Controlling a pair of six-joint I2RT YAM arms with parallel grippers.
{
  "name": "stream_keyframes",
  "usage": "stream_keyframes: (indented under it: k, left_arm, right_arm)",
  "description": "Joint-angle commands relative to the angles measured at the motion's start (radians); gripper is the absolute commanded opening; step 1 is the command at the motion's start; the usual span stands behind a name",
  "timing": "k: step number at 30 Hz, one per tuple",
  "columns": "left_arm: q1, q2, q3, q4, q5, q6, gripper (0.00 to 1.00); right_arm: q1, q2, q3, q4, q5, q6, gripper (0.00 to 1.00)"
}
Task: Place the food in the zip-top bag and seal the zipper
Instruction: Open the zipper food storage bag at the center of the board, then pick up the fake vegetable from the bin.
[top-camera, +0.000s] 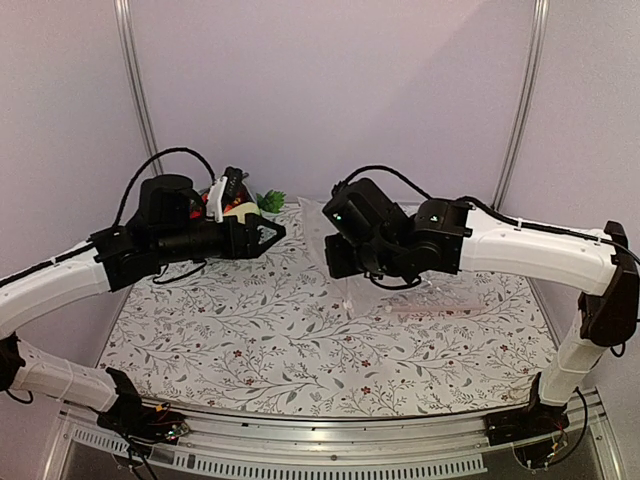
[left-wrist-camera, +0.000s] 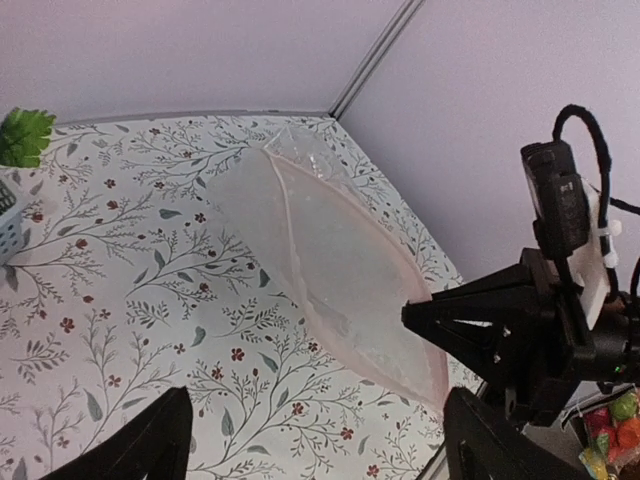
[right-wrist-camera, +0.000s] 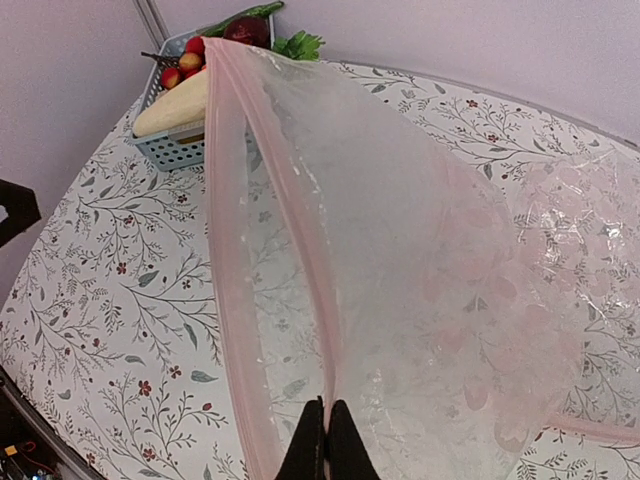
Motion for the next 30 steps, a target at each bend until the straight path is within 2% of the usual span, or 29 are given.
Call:
stream_keyframes:
  k: [1, 8, 13, 16, 21, 26, 30]
  left_arm:
    - [0.033, -0.057, 0.03, -0.216, -0.073, 0.113, 0.88]
    - [0.273, 0.007, 0.153, -0.418, 0.064, 0.262, 0.89]
    - [0.433, 0.234, 0.359, -0.543, 0.074, 0.437, 0.89]
    - [0.471, 0.374, 0.492, -0.57, 0.008, 0.463, 0.89]
    - [0.495, 0.538, 0.584, -0.497, -0.05, 0.523, 0.89]
    - [0.544, 0.681, 0.679, -0.474, 0.043, 0.564, 0.89]
    - [0.558, 0.759, 0.741, -0.483, 0.021, 0.651, 0.9]
  right_arm:
    - [-0.01, -0.003, -0.01, 0.029, -0.04, 0.015, 0.0]
    - [-0.015, -0.012, -0.01, 0.031, -0.053, 0.001, 0.0]
    - [-0.02, -0.029, -0.012, 0.047, -0.089, -0.002, 0.0]
    - [-0.022, -0.039, -0.011, 0.054, -0.13, -0.009, 0.0]
    - [-0.029, -0.044, -0.018, 0.06, -0.186, -0.02, 0.0]
    - [-0.031, -0.063, -0.032, 0.076, -0.212, -0.027, 0.0]
    - [-0.031, -0.068, -0.037, 0.088, -0.227, -0.028, 0.0]
